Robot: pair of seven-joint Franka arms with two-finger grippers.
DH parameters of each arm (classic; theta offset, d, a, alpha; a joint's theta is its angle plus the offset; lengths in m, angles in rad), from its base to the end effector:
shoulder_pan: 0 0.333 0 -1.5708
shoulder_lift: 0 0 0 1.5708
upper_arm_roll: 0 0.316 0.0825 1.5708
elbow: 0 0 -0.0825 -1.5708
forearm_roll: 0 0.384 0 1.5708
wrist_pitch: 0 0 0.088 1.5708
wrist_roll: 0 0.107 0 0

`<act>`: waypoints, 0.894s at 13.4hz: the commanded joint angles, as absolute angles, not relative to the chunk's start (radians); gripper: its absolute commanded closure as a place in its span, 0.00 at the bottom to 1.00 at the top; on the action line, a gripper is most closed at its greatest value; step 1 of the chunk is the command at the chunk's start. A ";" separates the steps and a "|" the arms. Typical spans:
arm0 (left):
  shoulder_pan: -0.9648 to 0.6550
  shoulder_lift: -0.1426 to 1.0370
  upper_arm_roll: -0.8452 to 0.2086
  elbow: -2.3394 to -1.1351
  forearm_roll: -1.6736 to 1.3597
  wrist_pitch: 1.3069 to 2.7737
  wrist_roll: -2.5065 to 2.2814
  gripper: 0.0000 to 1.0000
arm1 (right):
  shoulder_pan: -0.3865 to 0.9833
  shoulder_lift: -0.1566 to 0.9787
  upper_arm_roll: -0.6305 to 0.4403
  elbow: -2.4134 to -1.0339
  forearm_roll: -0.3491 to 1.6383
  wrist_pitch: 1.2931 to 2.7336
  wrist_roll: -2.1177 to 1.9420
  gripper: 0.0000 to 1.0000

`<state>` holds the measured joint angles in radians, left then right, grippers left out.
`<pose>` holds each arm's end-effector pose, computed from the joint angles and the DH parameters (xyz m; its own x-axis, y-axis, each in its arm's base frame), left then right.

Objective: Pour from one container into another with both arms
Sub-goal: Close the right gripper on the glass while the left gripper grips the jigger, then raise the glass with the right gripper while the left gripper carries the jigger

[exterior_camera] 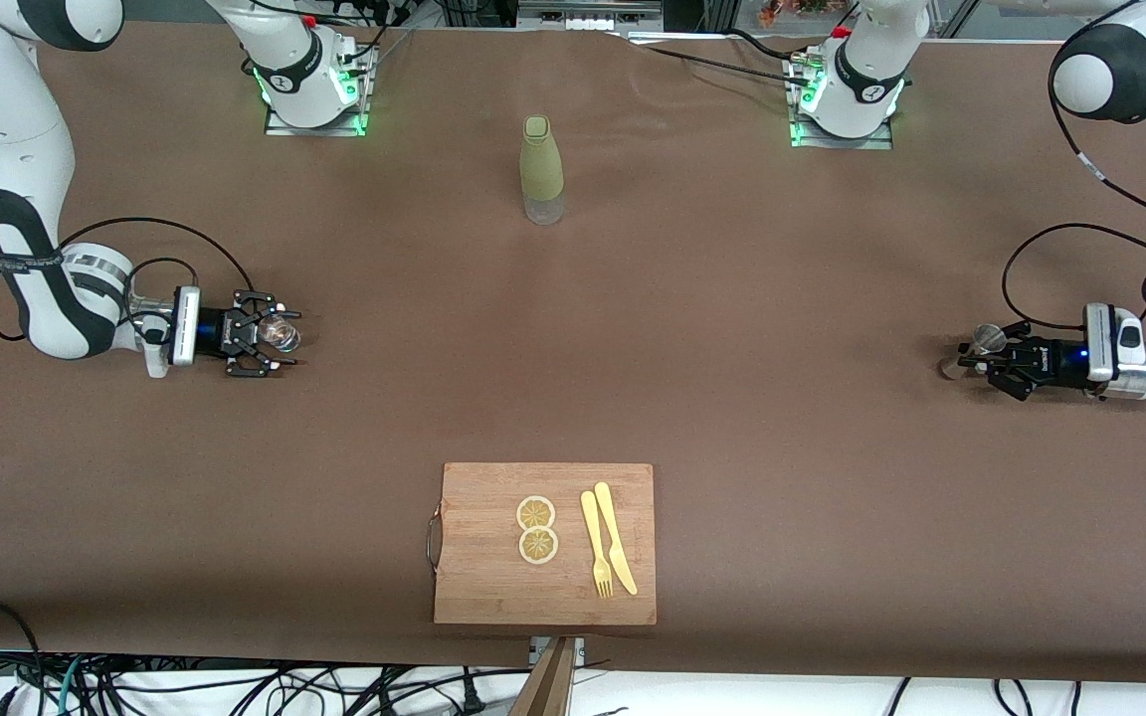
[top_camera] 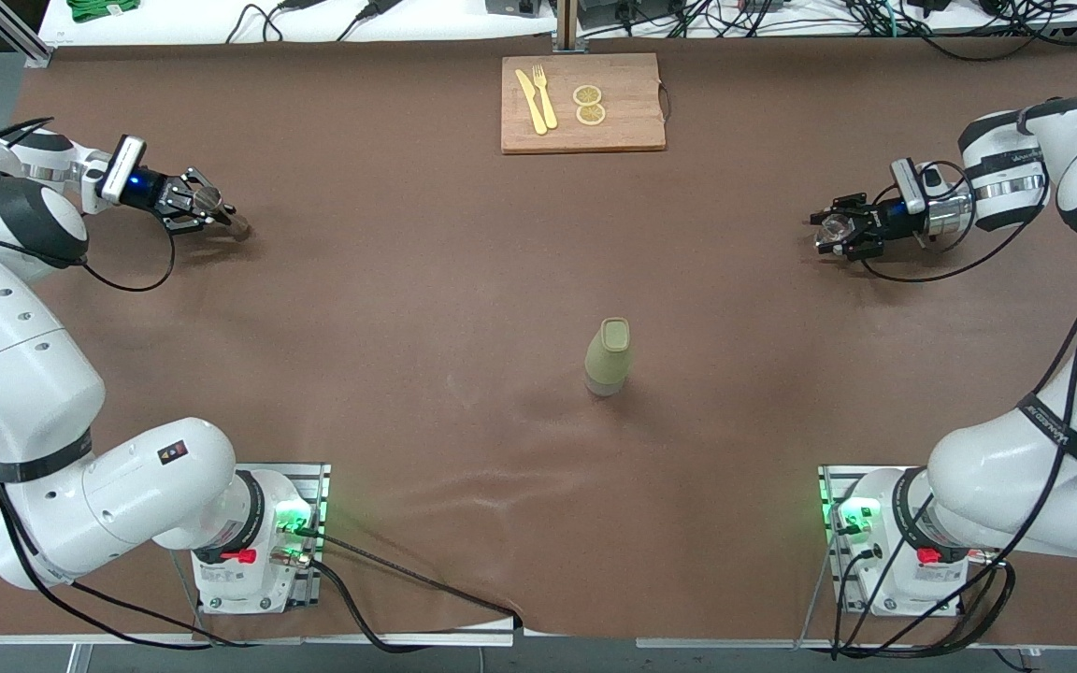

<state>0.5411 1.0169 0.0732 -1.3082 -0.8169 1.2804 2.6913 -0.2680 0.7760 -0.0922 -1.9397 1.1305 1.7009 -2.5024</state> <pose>0.5693 0.2770 0.1211 -0.1515 -0.3010 0.9415 -0.9723 0.2167 -0.0872 0.5135 -0.1051 0.0725 0.2472 0.3457 0.9052 0.9686 -0.0639 -0.2402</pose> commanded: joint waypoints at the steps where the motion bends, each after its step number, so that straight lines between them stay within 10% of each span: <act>1: 0.545 1.014 0.054 -1.290 -0.831 1.241 2.639 1.00 | -0.262 0.781 -0.094 -1.948 1.173 1.690 -2.575 0.16; 12: 0.261 0.985 -0.084 -1.305 -0.948 1.436 2.329 1.00 | -0.258 0.796 -0.094 -1.942 1.186 1.684 -2.632 0.36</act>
